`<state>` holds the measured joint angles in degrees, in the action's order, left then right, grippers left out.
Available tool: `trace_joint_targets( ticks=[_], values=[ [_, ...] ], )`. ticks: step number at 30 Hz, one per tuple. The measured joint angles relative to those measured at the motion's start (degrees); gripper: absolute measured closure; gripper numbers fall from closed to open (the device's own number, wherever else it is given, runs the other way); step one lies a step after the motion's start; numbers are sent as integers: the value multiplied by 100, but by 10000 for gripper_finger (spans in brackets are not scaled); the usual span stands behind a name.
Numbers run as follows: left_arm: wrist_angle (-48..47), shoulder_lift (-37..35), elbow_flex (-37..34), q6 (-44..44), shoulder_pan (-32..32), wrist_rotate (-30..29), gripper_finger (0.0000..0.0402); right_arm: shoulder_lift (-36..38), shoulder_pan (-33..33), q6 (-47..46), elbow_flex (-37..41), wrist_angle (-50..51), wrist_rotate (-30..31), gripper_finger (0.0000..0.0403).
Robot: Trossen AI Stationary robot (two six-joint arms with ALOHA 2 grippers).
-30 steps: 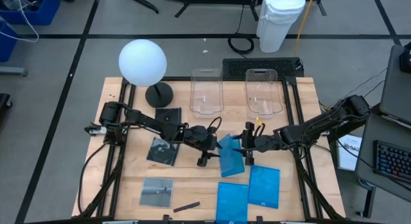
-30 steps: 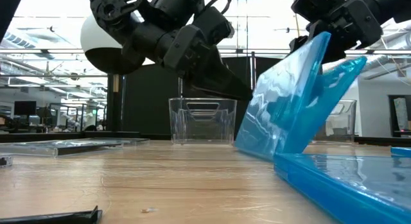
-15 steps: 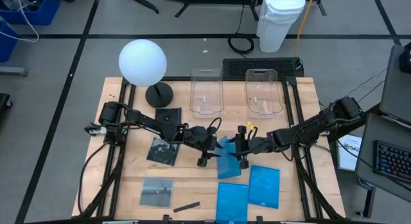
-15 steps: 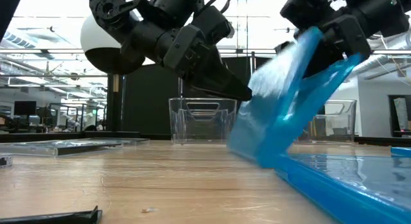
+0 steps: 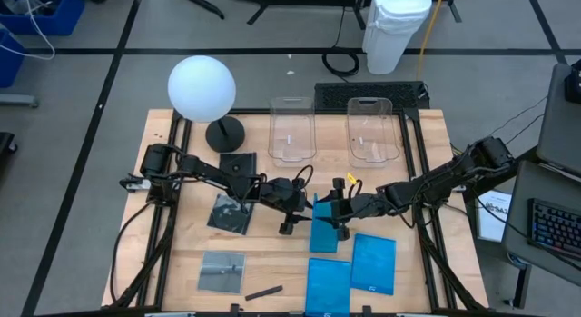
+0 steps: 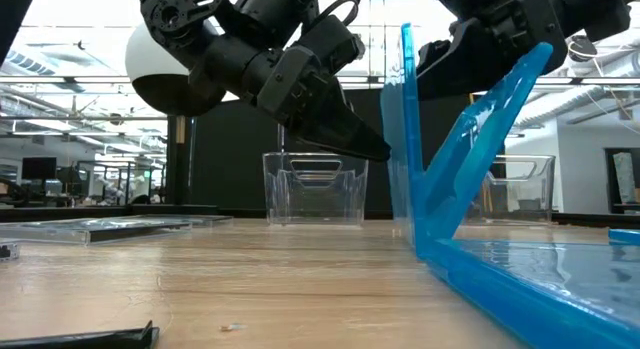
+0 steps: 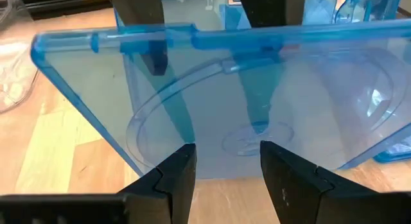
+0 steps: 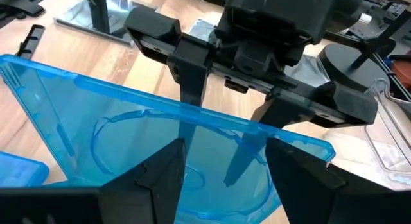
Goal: Pick & place jewel cases by type
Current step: Put the top left blue CD case into the right transparent bin
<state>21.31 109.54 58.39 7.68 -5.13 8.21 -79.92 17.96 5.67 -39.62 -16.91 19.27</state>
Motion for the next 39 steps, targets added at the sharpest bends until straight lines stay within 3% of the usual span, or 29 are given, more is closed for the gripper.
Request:
trace_joint_targets(
  ticks=[30,39],
  values=[
    [-1183,-1263,6,535,-19,-392,222,-4,-74,-24,-2,74,15,198],
    [-1277,-1285,4,549,-22,-433,222,-4,-74,-24,-2,-2,-2,198]
  ],
)
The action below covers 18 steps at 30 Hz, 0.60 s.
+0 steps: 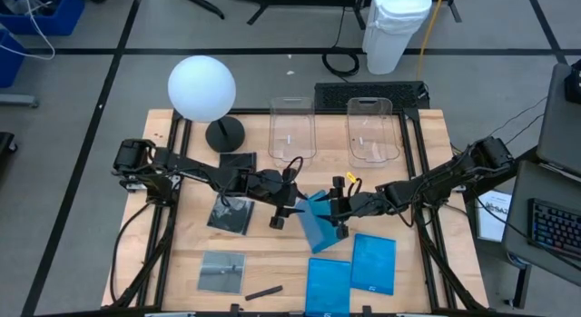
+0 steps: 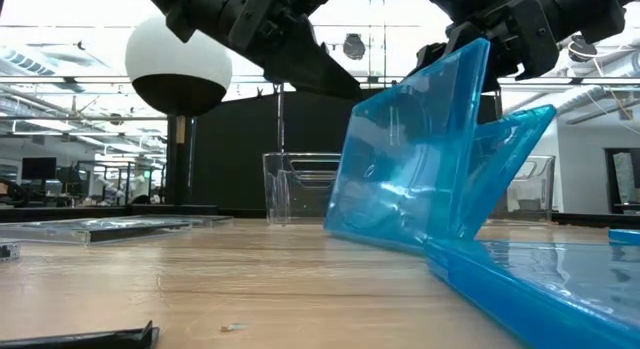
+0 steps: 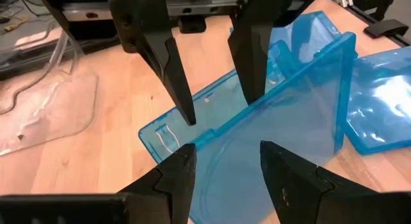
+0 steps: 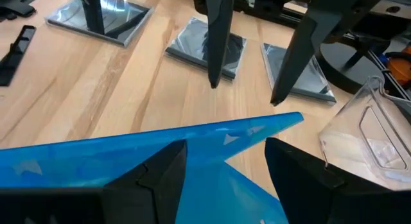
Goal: Pick & place jewel cases by type
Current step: Put the top left blue CD case into the right transparent bin
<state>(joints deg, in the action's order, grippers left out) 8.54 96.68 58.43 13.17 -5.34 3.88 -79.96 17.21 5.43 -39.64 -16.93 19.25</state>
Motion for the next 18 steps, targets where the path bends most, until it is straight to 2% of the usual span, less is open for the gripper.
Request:
trace_joint_targets(
  ticks=[11,15,18],
  values=[
    [-96,1,0,156,-14,1,222,0,0,20,0,-38,-2,196],
    [-106,2,0,902,-127,-27,222,0,0,20,0,-37,-2,195],
    [-112,2,0,1571,-256,-392,222,0,0,20,0,-37,-2,195]
  ],
)
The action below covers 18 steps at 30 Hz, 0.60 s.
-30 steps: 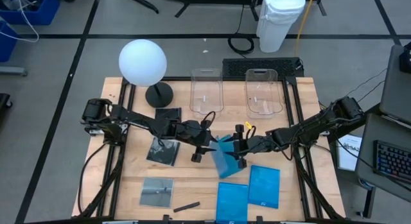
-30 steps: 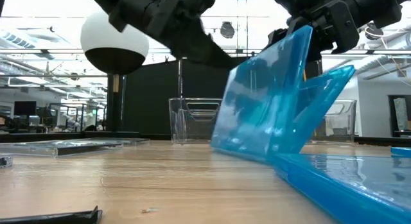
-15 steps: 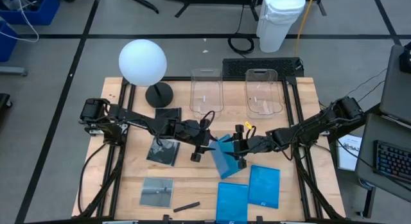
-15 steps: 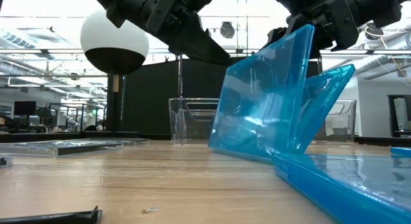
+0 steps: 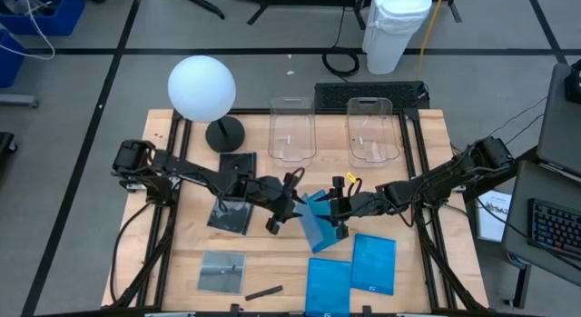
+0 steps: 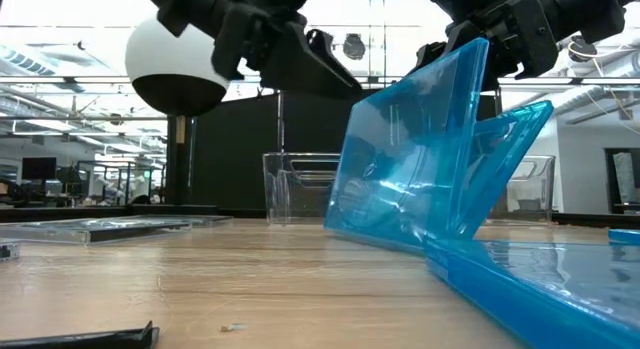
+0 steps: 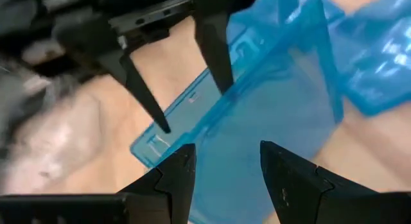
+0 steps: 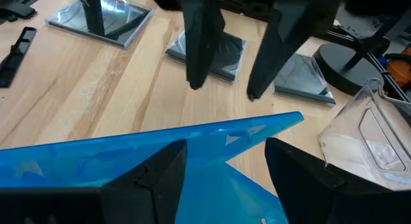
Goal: Pick & place jewel cases by type
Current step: Put the top left blue CD case into the right transparent bin
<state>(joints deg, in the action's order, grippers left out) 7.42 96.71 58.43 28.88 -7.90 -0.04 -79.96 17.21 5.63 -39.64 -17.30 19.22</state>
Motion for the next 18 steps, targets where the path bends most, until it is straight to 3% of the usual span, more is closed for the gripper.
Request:
trace_joint_targets(
  ticks=[8,11,18],
  values=[
    [248,0,0,1194,-251,-1652,222,0,0,2,0,0,-2,195],
    [61,1,122,1440,-284,-1656,222,0,0,0,0,0,-2,195],
    [-2464,4,1497,1004,-167,-1245,223,0,0,-8,0,0,0,195]
  ],
)
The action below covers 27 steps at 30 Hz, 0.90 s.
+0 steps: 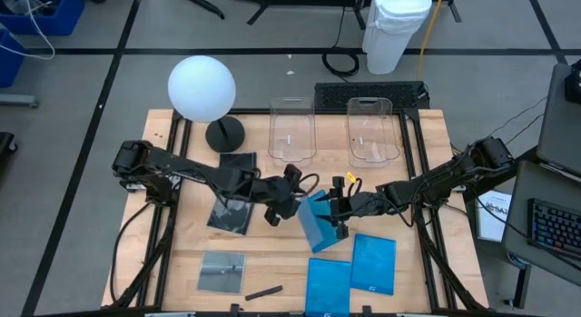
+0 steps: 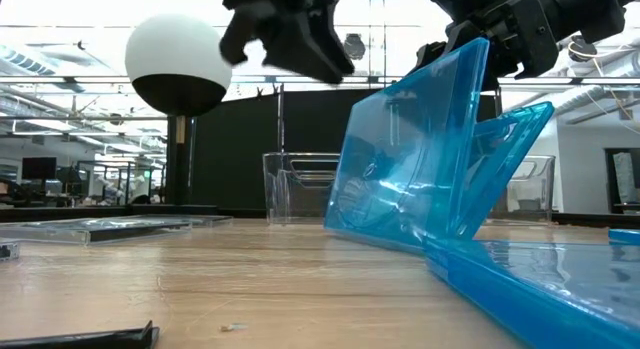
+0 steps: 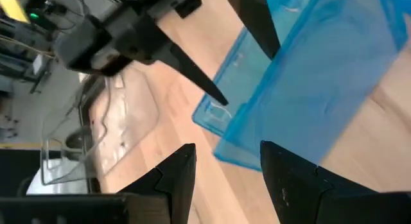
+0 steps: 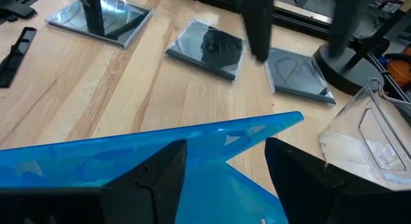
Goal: Pick & place jewel cases by type
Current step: Put the top left blue CD case into the right transparent bin
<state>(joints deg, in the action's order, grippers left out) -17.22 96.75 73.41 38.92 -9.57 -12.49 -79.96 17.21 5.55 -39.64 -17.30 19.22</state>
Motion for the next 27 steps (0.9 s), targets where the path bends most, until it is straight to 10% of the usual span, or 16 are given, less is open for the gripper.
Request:
trace_joint_targets(
  ticks=[10,27],
  values=[
    [-1901,34,1236,8,183,877,223,0,0,-13,0,2,3,195],
    [-1909,897,1476,454,609,1762,223,0,-2,-34,0,-1,14,195]
  ],
)
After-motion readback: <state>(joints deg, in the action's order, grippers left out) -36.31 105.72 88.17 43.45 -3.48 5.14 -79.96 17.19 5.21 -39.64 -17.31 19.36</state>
